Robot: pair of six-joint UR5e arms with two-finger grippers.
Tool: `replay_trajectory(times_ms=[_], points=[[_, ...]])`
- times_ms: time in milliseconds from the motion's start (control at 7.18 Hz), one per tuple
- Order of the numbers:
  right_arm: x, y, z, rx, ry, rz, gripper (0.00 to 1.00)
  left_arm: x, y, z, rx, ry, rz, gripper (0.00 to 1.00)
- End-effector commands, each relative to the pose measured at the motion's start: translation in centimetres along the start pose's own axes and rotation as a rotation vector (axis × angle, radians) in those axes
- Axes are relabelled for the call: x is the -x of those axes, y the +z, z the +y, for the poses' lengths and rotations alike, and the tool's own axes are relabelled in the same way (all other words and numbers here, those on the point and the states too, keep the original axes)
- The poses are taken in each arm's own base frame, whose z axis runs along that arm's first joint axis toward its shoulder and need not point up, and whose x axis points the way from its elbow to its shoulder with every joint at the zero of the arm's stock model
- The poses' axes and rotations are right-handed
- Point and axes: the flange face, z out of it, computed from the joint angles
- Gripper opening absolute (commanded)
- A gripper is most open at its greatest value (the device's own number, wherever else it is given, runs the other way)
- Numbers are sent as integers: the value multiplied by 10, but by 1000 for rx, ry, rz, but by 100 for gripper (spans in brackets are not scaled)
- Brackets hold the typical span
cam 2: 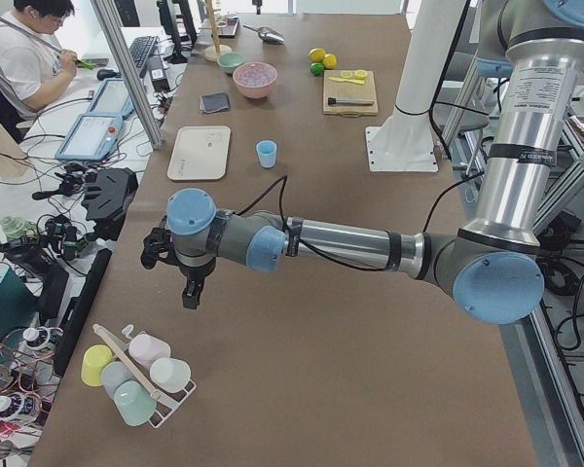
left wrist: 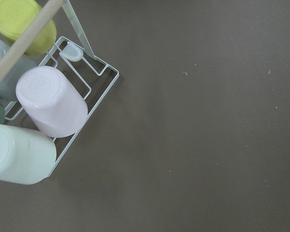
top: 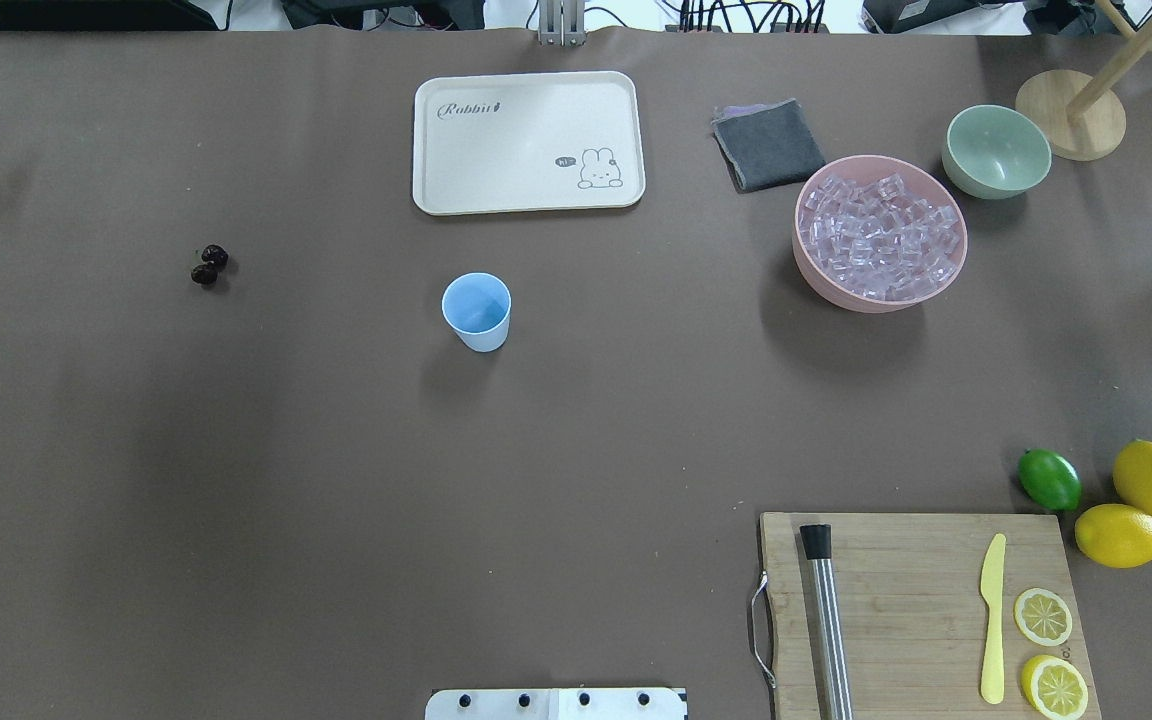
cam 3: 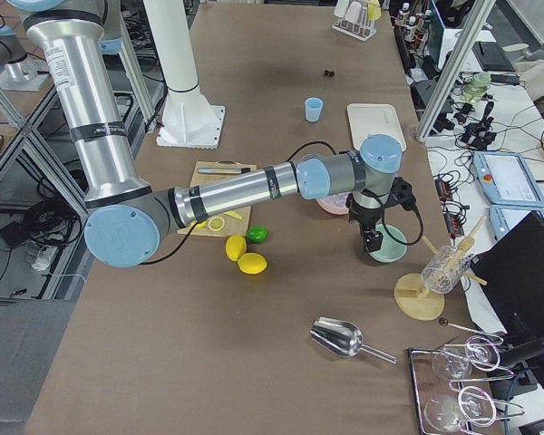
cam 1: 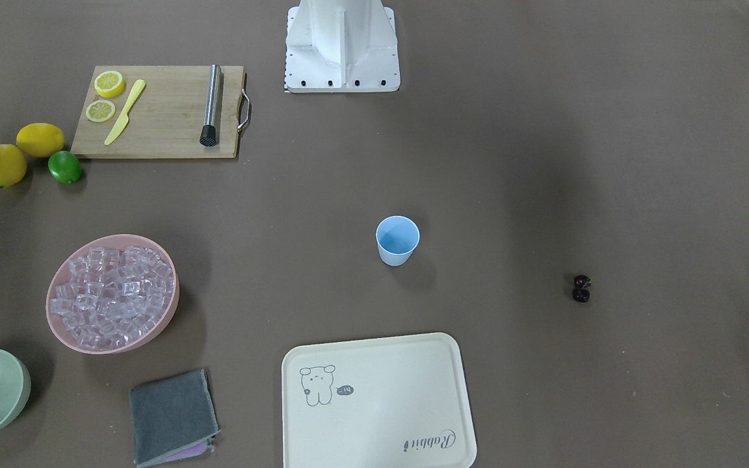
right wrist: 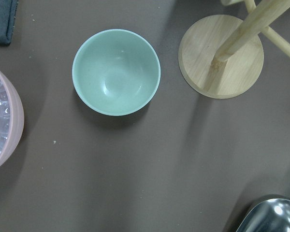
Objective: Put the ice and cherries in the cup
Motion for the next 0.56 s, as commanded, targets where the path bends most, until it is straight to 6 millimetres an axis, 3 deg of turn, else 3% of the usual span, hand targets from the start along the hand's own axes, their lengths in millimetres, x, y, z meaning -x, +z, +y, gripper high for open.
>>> replay_trajectory(times_ms=[0,278,418], points=[[-4,2,4,4,6,-4,100,-3,-2,-1,-5,8,0,97],[-7,7,14,13,13,-6,100,-3,-3,-1,-6,6,0,97],[1,-2,6,-5,2,-8,100,-4,-3,-1,-7,6,0,97]])
